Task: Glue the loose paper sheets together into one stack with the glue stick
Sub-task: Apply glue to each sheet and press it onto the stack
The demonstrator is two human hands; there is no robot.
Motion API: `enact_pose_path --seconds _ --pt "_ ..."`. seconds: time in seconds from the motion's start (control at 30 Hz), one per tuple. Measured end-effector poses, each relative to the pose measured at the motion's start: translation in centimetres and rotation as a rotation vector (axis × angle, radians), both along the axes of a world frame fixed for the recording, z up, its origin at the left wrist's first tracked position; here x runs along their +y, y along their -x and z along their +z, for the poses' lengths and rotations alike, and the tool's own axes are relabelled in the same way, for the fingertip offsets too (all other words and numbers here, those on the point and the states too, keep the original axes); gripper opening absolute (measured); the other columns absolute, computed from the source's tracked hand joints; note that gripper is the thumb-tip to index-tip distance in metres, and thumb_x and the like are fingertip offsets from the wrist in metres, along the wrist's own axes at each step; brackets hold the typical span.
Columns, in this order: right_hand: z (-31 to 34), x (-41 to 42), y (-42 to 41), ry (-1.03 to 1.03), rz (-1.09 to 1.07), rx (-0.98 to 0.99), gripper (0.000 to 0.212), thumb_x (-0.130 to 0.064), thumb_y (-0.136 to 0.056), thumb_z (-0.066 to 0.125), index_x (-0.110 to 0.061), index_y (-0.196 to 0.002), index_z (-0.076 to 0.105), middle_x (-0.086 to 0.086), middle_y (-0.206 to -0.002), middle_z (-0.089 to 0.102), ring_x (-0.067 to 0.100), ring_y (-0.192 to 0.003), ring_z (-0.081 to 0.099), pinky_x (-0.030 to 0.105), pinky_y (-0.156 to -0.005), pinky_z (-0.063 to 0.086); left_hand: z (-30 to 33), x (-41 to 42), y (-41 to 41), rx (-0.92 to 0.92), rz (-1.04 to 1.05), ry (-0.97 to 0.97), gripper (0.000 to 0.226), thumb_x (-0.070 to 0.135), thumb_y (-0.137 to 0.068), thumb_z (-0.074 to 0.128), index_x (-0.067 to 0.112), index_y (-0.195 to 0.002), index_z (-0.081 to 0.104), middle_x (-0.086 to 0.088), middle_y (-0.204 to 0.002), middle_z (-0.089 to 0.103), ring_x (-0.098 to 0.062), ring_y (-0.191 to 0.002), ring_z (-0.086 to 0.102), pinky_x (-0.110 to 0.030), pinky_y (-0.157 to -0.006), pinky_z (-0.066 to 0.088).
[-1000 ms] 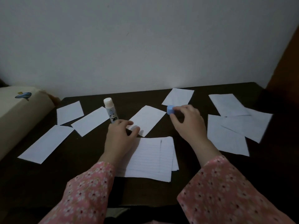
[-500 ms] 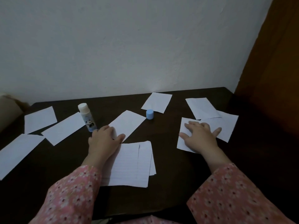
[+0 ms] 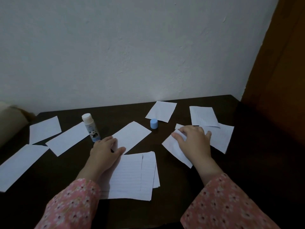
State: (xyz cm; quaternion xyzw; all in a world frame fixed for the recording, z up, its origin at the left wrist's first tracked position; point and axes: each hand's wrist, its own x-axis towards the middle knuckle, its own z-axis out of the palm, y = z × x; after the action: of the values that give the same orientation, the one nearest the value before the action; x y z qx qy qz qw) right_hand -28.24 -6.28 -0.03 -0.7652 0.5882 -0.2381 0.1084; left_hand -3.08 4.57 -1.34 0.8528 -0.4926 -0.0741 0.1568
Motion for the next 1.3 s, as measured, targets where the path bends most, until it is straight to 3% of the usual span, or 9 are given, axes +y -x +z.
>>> enact_pose_path --seconds 0.1,0.2,0.33,0.63,0.73,0.8,0.9,1.07,1.3 --pt "0.1 0.3 -1.1 0.103 0.07 -0.19 0.029 -0.048 -0.092 0.054 -0.027 -0.108 0.065 -0.01 -0.116 0.062 0.009 -0.109 0.048 0.03 -0.093 0.032 -0.1 0.2 -0.4 0.006 -0.018 0.009 0.06 0.054 -0.087 0.057 0.022 -0.137 0.049 0.004 -0.147 0.041 -0.021 -0.134 0.037 -0.045 -0.109 0.035" --pt "-0.2 1.0 -2.8 0.114 0.128 -0.373 0.027 -0.046 -0.091 0.057 -0.025 -0.106 0.066 -0.01 -0.114 0.063 0.002 -0.1 0.047 0.025 -0.088 0.039 -0.1 0.4 -0.6 0.026 -0.033 0.021 0.06 0.054 -0.086 0.058 0.022 -0.137 0.049 0.005 -0.148 0.04 -0.021 -0.136 0.035 -0.045 -0.11 0.034" --pt "-0.1 1.2 -4.6 0.061 0.061 -0.386 0.035 -0.052 -0.09 0.055 -0.024 -0.108 0.065 -0.007 -0.113 0.063 0.005 -0.099 0.05 0.031 -0.09 0.047 0.2 0.6 -0.6 0.054 -0.045 0.004 0.058 0.048 -0.088 0.059 0.023 -0.139 0.047 0.007 -0.15 0.038 -0.02 -0.138 0.031 -0.046 -0.112 0.032" --pt "-0.3 0.1 -4.6 -0.091 -0.144 -0.176 0.039 -0.059 -0.089 0.052 -0.028 -0.11 0.064 -0.006 -0.121 0.06 0.017 -0.112 0.052 0.052 -0.107 0.021 0.3 0.7 -1.4 0.07 -0.09 0.0 0.059 0.05 -0.087 0.059 0.025 -0.139 0.047 0.01 -0.15 0.037 -0.018 -0.138 0.03 -0.045 -0.112 0.031" --pt "-0.6 -0.5 -4.1 -0.06 -0.069 -0.236 0.036 -0.056 -0.089 0.053 -0.027 -0.106 0.065 -0.007 -0.12 0.06 0.014 -0.114 0.051 0.054 -0.111 0.015 0.3 0.8 -1.5 0.071 -0.101 -0.009 0.058 0.05 -0.087 0.059 0.025 -0.139 0.047 0.01 -0.15 0.036 -0.019 -0.138 0.03 -0.046 -0.112 0.032" --pt "-0.5 -0.4 -4.3 -0.002 0.092 -0.391 0.028 -0.052 -0.088 0.057 -0.028 -0.1 0.064 -0.015 -0.113 0.058 0.007 -0.11 0.049 0.047 -0.111 0.025 0.2 0.9 -1.6 0.07 -0.107 -0.013 0.059 0.05 -0.087 0.058 0.026 -0.14 0.045 0.009 -0.15 0.036 -0.018 -0.139 0.029 -0.046 -0.112 0.031" --pt "0.1 0.9 -5.4 0.02 0.211 -0.684 0.023 -0.051 -0.083 0.062 -0.029 -0.091 0.061 -0.025 -0.097 0.054 0.002 -0.096 0.053 0.025 -0.087 0.044 0.2 0.9 -1.8 0.081 -0.123 -0.004 0.06 0.05 -0.087 0.059 0.026 -0.14 0.045 0.01 -0.151 0.035 -0.018 -0.139 0.029 -0.045 -0.113 0.03" --pt "0.2 1.5 -6.2 -0.145 0.089 -0.884 0.027 -0.047 -0.088 0.06 -0.02 -0.094 0.063 -0.011 -0.091 0.059 0.0 -0.082 0.053 0.013 -0.061 0.037 0.1 1.0 -1.9 0.079 -0.124 -0.004 0.06 0.05 -0.087 0.059 0.026 -0.14 0.046 0.01 -0.151 0.035 -0.018 -0.139 0.029 -0.045 -0.113 0.03" --pt "-0.9 1.0 -7.3 -0.069 0.053 -0.869 0.024 -0.047 -0.087 0.062 -0.024 -0.094 0.06 -0.011 -0.118 0.054 0.005 -0.109 0.049 0.028 -0.091 0.043 2.3 1.8 -0.1 0.227 -0.14 0.205 0.053 0.057 -0.083 0.056 0.036 -0.131 0.052 0.015 -0.144 0.041 -0.01 -0.133 0.035 -0.044 -0.107 0.036"
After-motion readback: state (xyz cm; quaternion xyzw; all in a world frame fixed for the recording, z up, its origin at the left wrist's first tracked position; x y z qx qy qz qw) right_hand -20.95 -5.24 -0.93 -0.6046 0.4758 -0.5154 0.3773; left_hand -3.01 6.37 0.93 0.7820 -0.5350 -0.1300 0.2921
